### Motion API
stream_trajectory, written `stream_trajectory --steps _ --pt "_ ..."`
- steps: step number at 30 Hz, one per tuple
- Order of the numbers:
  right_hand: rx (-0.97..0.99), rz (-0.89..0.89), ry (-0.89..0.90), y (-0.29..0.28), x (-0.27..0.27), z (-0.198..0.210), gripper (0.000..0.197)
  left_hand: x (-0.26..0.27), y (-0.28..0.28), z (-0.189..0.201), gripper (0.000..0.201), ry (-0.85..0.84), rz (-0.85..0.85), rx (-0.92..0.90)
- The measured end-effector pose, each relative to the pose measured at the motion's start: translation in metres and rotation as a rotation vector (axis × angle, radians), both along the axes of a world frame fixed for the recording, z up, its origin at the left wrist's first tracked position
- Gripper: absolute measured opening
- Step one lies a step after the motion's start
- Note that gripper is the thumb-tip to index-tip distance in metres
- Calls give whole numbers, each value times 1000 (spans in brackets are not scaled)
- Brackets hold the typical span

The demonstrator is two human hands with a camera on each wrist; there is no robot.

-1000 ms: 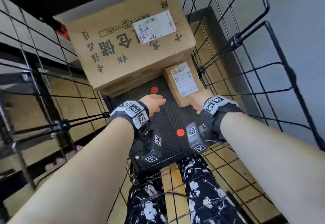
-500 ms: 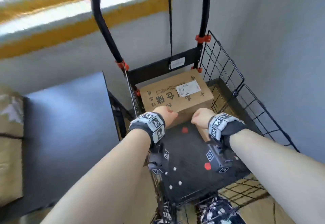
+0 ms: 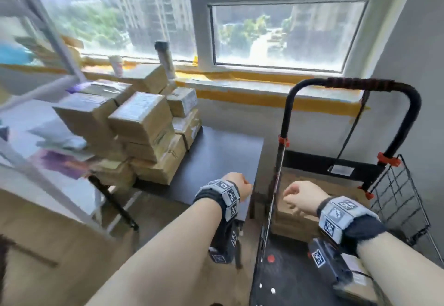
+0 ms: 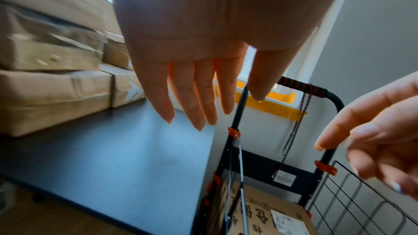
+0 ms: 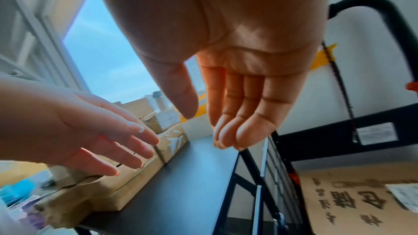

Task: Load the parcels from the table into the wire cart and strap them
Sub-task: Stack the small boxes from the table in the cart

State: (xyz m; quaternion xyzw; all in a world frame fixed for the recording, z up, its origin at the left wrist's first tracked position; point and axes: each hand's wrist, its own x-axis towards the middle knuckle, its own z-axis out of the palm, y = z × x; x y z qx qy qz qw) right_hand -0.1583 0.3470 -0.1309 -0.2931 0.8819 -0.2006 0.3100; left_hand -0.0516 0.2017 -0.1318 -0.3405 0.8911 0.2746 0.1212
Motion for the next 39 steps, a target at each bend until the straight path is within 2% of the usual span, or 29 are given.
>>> stream_trajectory --steps 3,7,11,16,19,24,27,30,34,39 --pt "-45 63 12 -32 30 20 7 44 -23 18 20 12 70 -33" --pt "-89 130 -9 -85 68 38 14 96 -71 40 34 77 208 -79" --pt "-128 161 -13 -150 105 54 13 139 -128 56 44 148 288 -95" --pt "-261 39 -82 -246 149 64 31 188 -206 84 49 249 301 -161" --pt "-342 -71 -193 -291 174 66 26 210 -244 96 49 289 295 -193" --pt "-413 -209 -275 -339 192 70 62 229 -297 106 52 347 331 -375" --pt "-422 -282 -271 -359 186 71 73 231 -318 110 62 286 377 -486" --pt "-395 -300 -277 -372 173 70 83 229 -337 113 84 181 399 -488" --pt "-367 -349 -474 -385 151 60 78 226 -363 115 111 -56 292 -518" --pt "-333 -327 -634 -392 139 53 66 207 -394 124 111 -167 147 -577"
